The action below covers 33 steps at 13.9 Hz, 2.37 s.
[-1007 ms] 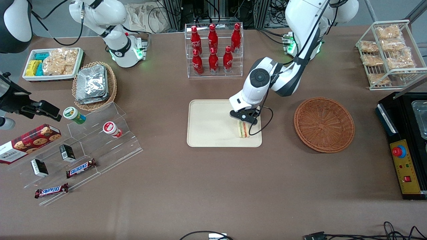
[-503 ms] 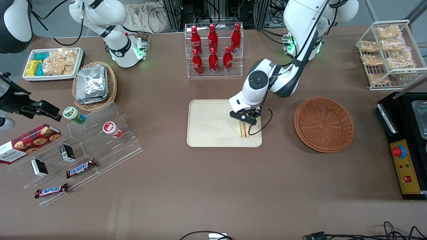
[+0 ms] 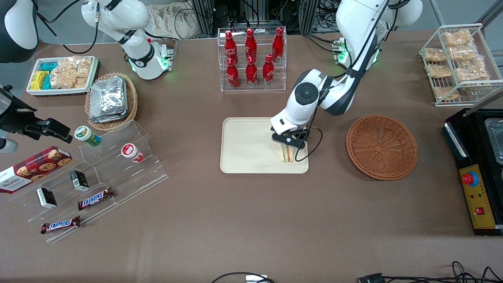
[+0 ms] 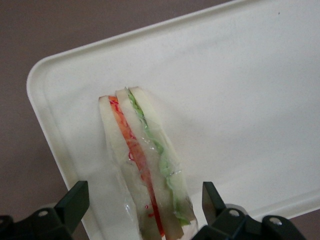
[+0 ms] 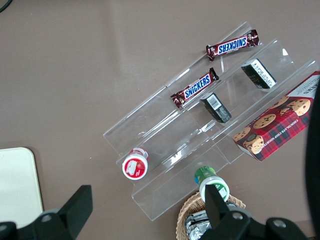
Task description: Place sandwich from basket to tray
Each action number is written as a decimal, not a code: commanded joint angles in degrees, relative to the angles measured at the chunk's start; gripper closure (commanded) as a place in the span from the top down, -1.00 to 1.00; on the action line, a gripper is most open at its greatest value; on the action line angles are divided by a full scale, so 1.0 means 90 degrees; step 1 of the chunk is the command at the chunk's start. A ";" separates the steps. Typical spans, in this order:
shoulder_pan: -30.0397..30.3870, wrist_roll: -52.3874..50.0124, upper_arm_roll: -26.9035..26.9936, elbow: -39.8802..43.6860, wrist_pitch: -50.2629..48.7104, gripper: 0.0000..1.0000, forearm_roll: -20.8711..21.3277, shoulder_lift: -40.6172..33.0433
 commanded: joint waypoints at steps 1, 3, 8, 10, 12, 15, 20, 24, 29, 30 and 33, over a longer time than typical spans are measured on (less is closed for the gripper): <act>0.0190 -0.0356 0.0091 0.0507 -0.0903 1.00 0.0015 -0.0287; 0.0240 -0.0493 0.0305 0.0752 -0.1325 1.00 0.0064 -0.0512; 0.0249 -0.0533 0.1310 0.0763 -0.1842 1.00 0.0074 -0.1331; 0.0249 -0.0523 0.1711 0.0850 -0.2213 1.00 0.0423 -0.1683; 0.0259 -0.0397 0.2159 0.1230 -0.2740 1.00 0.0601 -0.1724; 0.0259 -0.0036 0.2541 0.1612 -0.3131 1.00 0.0592 -0.1724; 0.0259 0.0160 0.2923 0.1642 -0.3260 1.00 0.0562 -0.1977; 0.0269 0.0073 0.3031 0.1661 -0.3260 1.00 0.0562 -0.2007; 0.0746 0.0170 0.2943 0.1779 -0.3533 1.00 0.0582 -0.2221; 0.0902 0.0199 0.2798 0.1817 -0.3562 1.00 0.0582 -0.2222; 0.1487 0.0268 0.2184 0.2149 -0.4030 1.00 0.0582 -0.2202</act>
